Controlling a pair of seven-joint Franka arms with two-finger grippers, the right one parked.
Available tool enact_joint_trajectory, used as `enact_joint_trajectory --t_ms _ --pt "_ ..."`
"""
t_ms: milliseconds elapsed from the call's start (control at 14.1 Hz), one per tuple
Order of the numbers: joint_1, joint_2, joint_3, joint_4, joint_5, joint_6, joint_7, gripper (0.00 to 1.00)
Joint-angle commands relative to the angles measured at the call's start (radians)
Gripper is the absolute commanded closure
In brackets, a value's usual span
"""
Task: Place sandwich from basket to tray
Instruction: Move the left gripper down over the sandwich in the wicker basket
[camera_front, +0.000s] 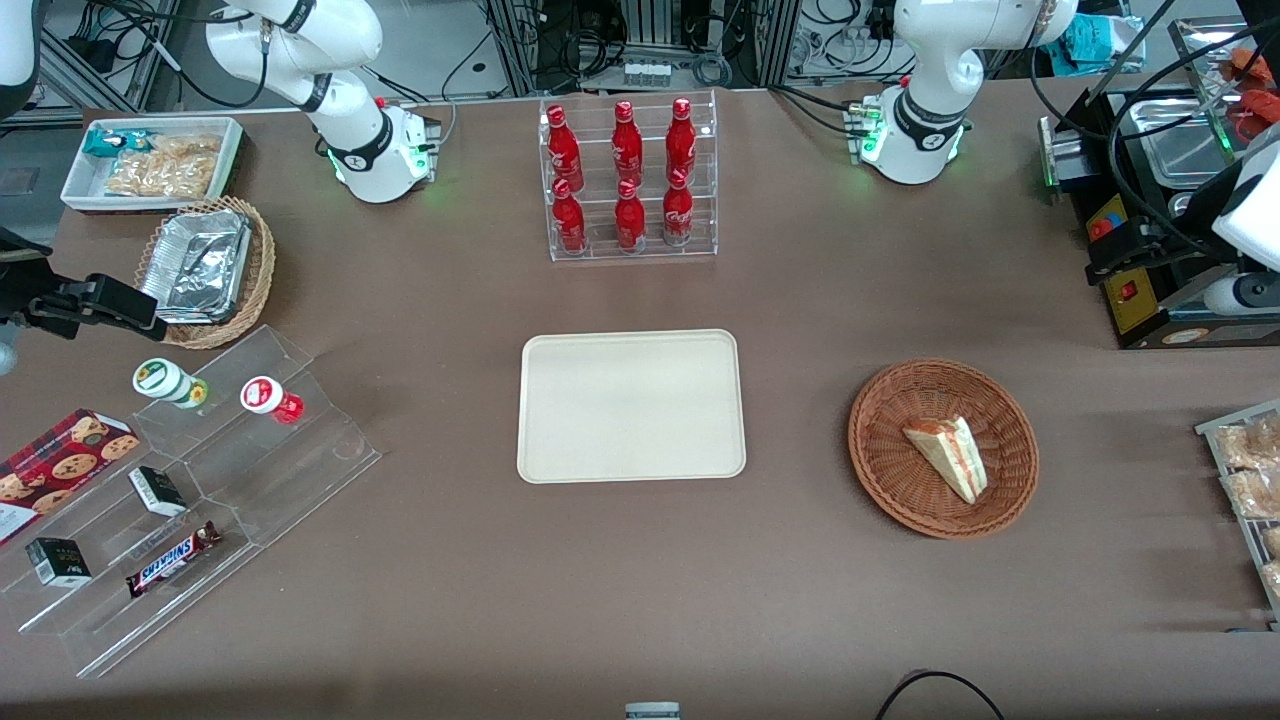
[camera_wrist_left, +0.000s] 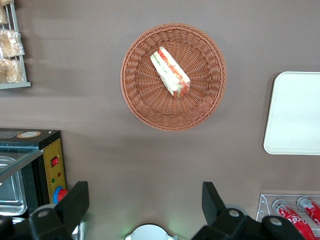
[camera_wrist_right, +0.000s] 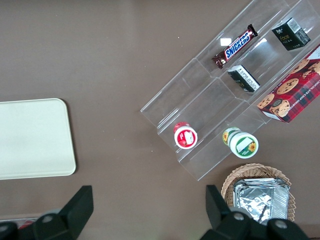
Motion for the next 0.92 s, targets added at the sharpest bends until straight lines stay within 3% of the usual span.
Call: enact_joint_trajectory --t_ms 0,283,566,848 --pt "-0.002 -0.004 0.004 0.007 -0.009 -0.001 0.015 0.00" --pt "0.001 0.003 0.005 0.004 -0.017 0.001 -0.007 0.00" --pt "0.001 0.086 0.007 -0.042 -0.031 0.022 -0.163 0.00" --pt "-0.007 0.198 0.002 -0.183 -0.028 0.299 -0.331 0.00"
